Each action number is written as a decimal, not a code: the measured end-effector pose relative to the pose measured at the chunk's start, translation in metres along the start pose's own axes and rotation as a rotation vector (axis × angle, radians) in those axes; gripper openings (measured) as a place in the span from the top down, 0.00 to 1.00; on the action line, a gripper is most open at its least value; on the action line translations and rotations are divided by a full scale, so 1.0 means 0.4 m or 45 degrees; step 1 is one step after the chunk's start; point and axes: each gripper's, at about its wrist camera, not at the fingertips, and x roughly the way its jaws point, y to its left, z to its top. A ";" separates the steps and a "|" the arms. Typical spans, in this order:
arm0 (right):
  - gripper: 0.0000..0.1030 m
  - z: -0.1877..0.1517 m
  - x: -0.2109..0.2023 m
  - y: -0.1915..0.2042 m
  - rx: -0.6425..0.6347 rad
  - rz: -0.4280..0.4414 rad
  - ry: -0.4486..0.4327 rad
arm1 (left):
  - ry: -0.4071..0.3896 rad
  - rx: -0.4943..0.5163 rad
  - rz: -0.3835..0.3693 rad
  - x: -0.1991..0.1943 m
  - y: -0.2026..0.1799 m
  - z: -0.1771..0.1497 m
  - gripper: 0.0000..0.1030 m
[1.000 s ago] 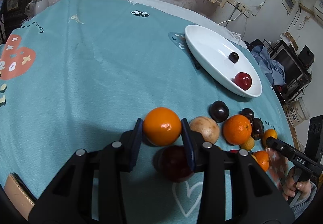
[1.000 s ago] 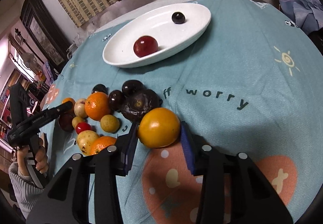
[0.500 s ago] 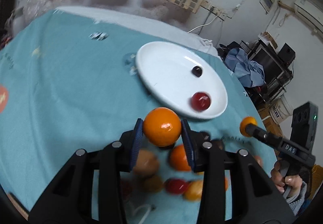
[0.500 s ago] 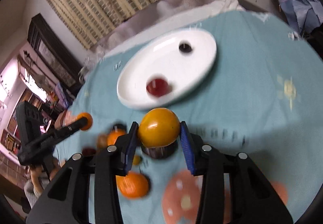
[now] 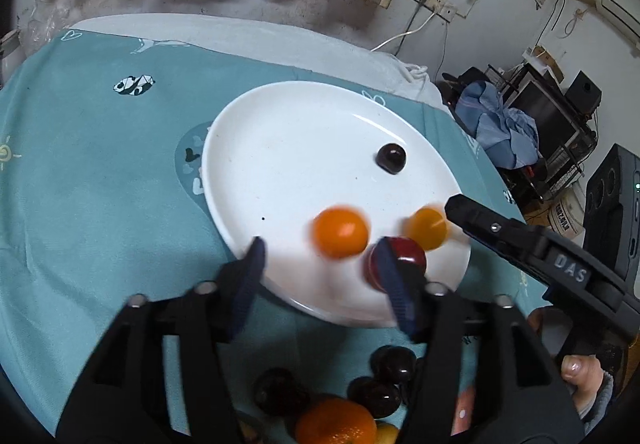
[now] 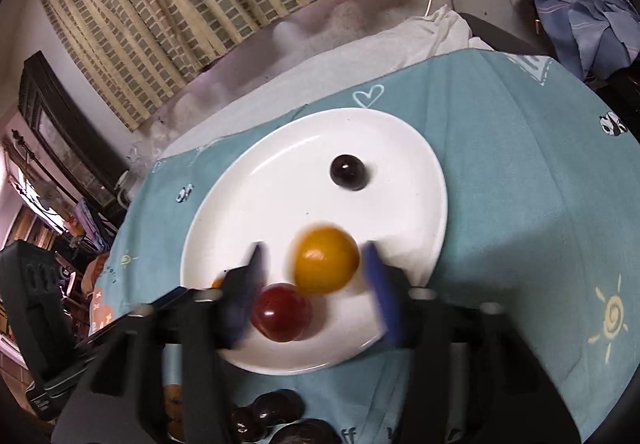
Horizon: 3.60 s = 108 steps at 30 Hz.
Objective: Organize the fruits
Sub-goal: 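Carry both fruits over the white plate and open both tools to drop them, then grasp a dark purple plum with the right tool while the left tool grasps another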
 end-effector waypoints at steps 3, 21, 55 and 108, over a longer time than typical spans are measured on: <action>0.30 -0.001 -0.031 0.012 -0.027 0.018 -0.063 | -0.014 -0.007 -0.018 -0.021 0.012 -0.003 0.38; 0.30 -0.182 -0.105 0.034 0.003 0.328 0.198 | -0.067 -0.087 0.110 -0.190 0.142 -0.168 0.28; 0.60 -0.212 -0.062 0.105 -0.279 0.055 0.306 | 0.037 0.195 0.376 -0.101 0.056 -0.162 0.27; 0.69 -0.207 0.029 0.090 -0.098 0.120 0.371 | 0.200 0.137 0.019 -0.051 -0.011 -0.180 0.48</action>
